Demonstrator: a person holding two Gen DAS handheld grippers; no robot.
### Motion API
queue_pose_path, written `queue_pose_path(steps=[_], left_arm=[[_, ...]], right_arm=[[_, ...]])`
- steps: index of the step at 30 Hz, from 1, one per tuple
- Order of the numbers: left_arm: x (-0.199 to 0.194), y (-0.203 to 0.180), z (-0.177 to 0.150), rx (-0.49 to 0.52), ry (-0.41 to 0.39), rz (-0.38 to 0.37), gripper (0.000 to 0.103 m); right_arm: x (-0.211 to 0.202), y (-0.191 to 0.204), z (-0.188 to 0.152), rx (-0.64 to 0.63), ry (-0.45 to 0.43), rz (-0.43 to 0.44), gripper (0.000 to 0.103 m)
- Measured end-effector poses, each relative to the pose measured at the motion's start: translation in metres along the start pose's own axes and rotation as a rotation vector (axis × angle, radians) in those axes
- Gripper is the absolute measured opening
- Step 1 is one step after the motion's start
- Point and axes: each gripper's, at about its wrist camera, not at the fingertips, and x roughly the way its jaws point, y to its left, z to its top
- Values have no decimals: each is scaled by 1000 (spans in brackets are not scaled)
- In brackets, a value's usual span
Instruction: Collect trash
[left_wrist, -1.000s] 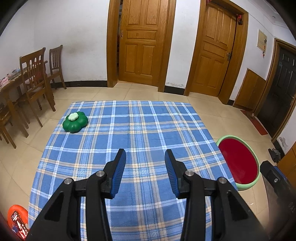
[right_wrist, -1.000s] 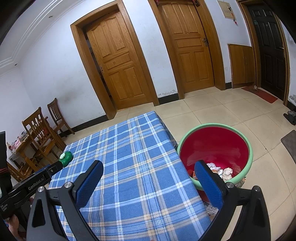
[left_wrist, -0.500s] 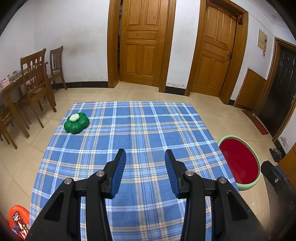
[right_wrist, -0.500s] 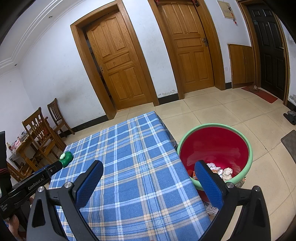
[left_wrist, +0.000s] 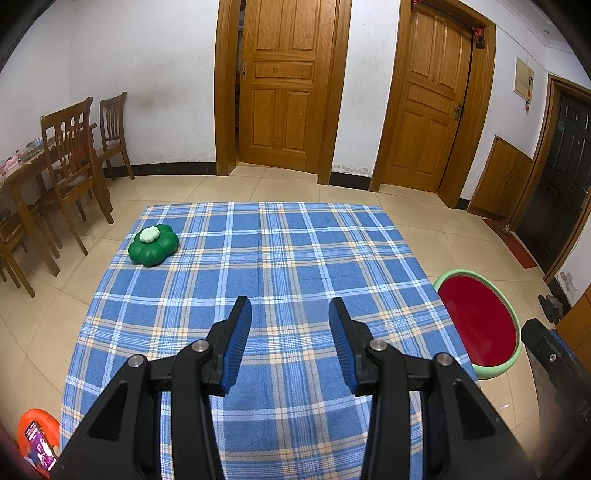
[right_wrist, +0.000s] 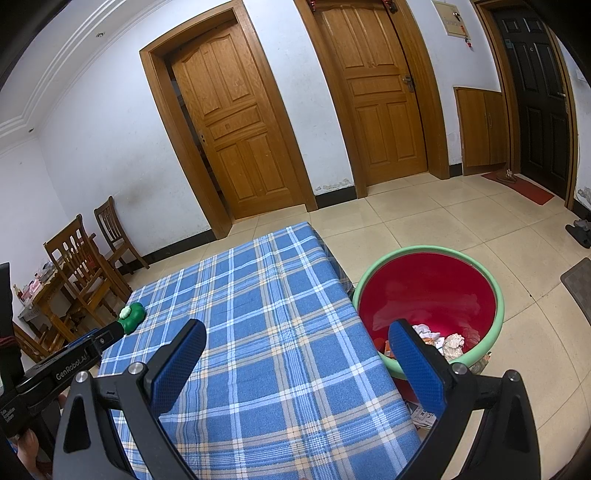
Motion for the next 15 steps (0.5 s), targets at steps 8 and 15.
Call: queue_pose_path(steps=[8, 15], left_arm=[[0, 0, 0, 1, -1, 2, 44], [0, 6, 1, 1, 1, 7, 44]], right_arm=[[0, 0, 0, 0, 0, 0, 101], [0, 0, 0, 1, 1, 0, 101]])
